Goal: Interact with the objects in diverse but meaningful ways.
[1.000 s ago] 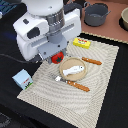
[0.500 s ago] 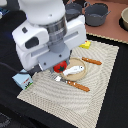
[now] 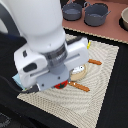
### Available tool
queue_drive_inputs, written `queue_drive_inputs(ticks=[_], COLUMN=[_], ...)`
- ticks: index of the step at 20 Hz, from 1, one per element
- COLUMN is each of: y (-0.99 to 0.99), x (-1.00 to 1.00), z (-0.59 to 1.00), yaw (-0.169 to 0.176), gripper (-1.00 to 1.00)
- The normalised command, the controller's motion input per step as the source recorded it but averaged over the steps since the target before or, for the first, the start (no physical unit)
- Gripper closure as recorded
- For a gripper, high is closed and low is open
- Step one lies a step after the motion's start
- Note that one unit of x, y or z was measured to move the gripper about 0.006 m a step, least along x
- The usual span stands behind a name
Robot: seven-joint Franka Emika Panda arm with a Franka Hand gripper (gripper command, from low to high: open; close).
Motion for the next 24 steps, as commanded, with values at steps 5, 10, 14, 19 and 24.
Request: queue_drive_inputs(ticks=[5,10,14,19,24], y=[-0.04,0.0,0.0,0.06,0.44], x=[0.21,0.29,0.19,0.15,0.38], z=[-0.31,0.01,0.19,0.93,0.98], yaw=[0.0,0.0,0.0,0.0,0.02], gripper=[1.0,-1.0,-1.0,-1.0,-1.0])
